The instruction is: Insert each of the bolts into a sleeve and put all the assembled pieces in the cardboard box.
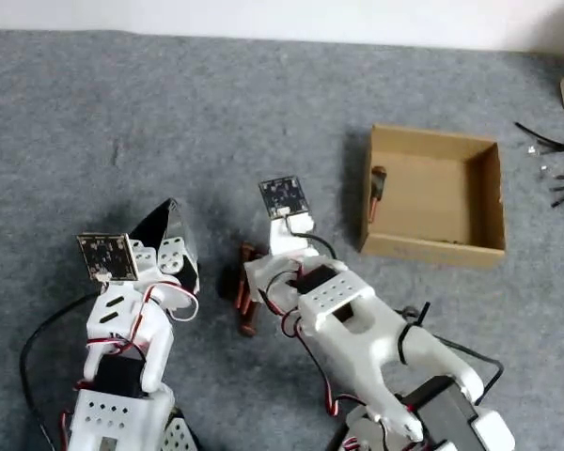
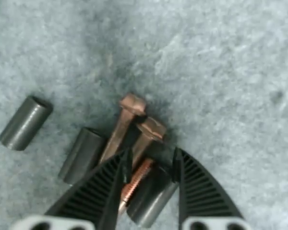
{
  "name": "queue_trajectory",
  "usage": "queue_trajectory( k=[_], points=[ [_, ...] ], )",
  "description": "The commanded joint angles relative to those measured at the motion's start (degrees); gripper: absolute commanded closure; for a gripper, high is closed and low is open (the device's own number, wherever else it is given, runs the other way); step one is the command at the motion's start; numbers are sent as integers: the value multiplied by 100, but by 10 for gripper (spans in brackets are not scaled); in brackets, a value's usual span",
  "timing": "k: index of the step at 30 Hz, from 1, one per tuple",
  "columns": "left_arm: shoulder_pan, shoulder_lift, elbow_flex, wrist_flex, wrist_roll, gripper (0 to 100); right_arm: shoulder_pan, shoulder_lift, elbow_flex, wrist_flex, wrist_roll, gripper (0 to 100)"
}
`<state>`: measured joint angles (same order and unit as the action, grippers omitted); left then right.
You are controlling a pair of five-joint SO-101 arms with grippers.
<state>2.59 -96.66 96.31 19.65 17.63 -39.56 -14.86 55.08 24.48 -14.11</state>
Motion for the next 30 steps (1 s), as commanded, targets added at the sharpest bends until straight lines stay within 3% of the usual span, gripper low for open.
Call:
queue_trajectory(
  k=[1, 5, 16, 30],
  points=[
    [-75, -40, 127, -9, -97, 992, -48, -40, -84, 505, -44, 879],
    [-75, -40, 127, -9, -97, 992, 48, -40, -110, 1112, -9, 879],
    [-75, -40, 127, -9, -97, 992, 154, 4, -84, 1138, -9, 879],
    [-75, -40, 127, -9, -97, 992, 163, 13, -426, 1938, 0, 875]
  ],
)
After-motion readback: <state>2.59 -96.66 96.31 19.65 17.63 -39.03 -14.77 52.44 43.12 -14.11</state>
